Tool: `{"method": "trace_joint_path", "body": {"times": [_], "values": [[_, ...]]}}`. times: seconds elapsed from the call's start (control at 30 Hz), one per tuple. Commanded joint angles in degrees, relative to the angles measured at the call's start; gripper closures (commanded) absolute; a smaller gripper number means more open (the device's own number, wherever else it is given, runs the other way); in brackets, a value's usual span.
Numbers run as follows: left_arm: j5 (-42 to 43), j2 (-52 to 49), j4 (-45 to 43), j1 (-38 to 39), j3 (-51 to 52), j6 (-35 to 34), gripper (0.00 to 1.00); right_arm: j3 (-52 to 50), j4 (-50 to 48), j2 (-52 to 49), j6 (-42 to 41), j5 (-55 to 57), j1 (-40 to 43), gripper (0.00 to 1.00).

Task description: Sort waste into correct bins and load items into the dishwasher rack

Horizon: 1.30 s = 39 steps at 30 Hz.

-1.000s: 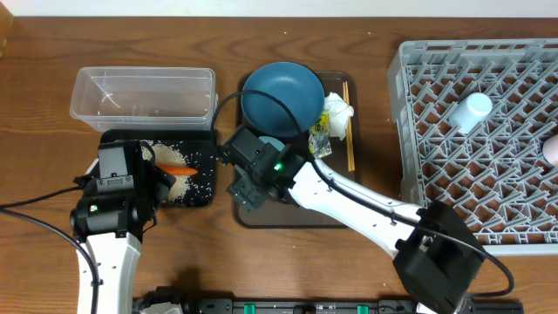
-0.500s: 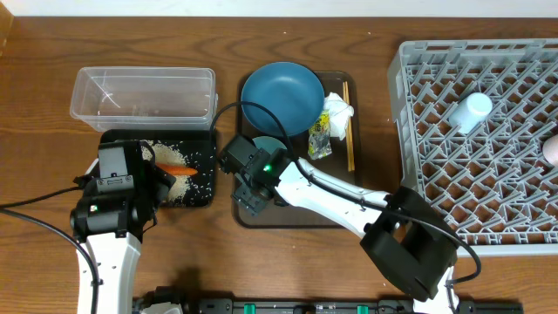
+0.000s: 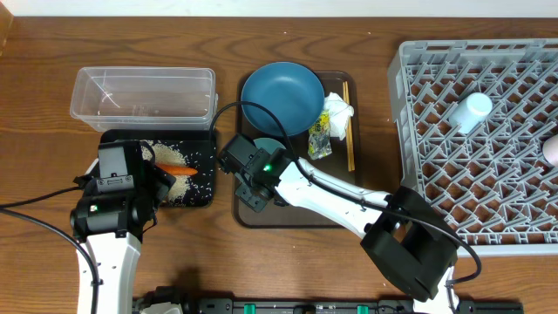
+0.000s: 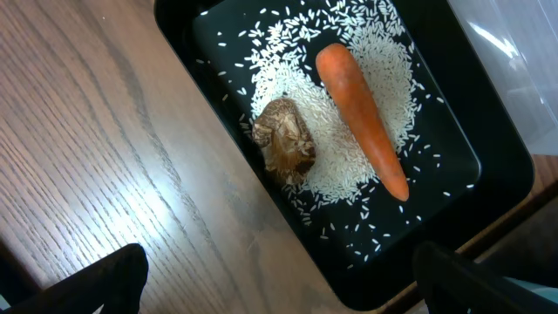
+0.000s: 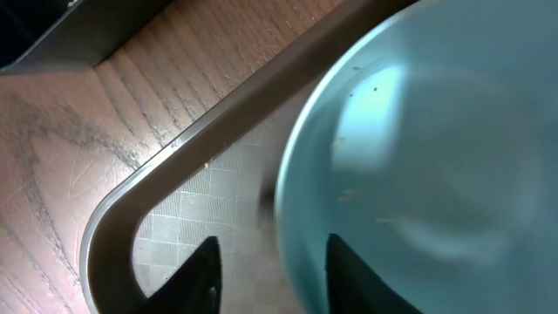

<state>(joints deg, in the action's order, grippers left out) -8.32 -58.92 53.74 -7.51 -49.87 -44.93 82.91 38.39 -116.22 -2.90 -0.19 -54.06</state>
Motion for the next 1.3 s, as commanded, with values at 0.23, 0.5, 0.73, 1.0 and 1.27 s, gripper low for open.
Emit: {"method": "trace_joint_path", "body": {"times": [0.23,0.5,0.73,1.0,1.27], "values": [[-0.7,0.2,0.2,-0.3,-0.7,0.8,0.02,0.4,0.3,0.1,0.0,1.9,0.0,0.8],[-0.7,0.2,0.2,-0.3,-0.7,0.8,0.02,0.3,1.8,0.1,-0.6,1.9,0.0,0.89],[-0.7,0.2,0.2,-0.3,-0.7,0.8,0.02,0.3,1.6,0.1,-3.5,1.9,0.1,0.99],[-0.7,0.2,0.2,-0.3,-0.7,0.8,0.02,1.6,2.5,3.8,-7.5,1.2,0.9,0.99],[-0.7,0.2,0.2,-0.3,-0.7,0.8,0.02,1.9,5.0,18.0,-10.8,-1.7,8.5,0.99]]}}
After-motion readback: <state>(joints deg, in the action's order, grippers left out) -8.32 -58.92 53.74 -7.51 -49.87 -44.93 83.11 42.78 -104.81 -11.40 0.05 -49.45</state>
